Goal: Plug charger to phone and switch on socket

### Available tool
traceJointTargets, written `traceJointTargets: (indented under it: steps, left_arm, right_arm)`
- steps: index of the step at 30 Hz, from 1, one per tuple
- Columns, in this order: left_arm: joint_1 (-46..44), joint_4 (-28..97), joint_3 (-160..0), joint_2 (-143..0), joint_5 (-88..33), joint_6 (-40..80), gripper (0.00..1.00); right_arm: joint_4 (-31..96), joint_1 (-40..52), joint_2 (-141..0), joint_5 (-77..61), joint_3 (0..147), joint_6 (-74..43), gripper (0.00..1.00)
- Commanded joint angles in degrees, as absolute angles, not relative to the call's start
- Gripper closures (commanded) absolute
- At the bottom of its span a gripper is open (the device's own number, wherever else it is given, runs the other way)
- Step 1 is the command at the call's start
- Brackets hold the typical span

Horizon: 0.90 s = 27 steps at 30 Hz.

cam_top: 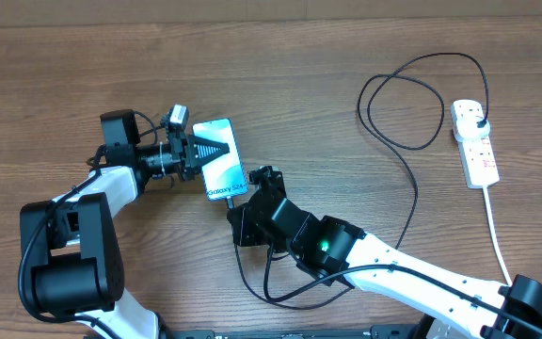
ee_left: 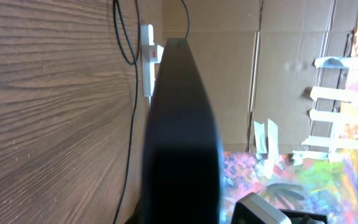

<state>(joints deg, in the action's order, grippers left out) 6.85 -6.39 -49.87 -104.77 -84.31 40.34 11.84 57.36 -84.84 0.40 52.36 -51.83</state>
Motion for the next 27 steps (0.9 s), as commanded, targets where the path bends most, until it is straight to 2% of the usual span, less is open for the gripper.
traceJointTargets:
  steps: [1,27]
  left_arm:
    - [6.3,-6.3,-50.0,-103.0,-90.6,39.7,0.96]
    - [6.2,-6.3,-50.0,-103.0,-90.6,40.3,0.96]
  right_arm:
    - [9.0,56.1,-85.0,5.3,52.8,-50.3,0.96]
    - [8.2,54.3,-85.0,4.9,52.8,-49.0,0.96]
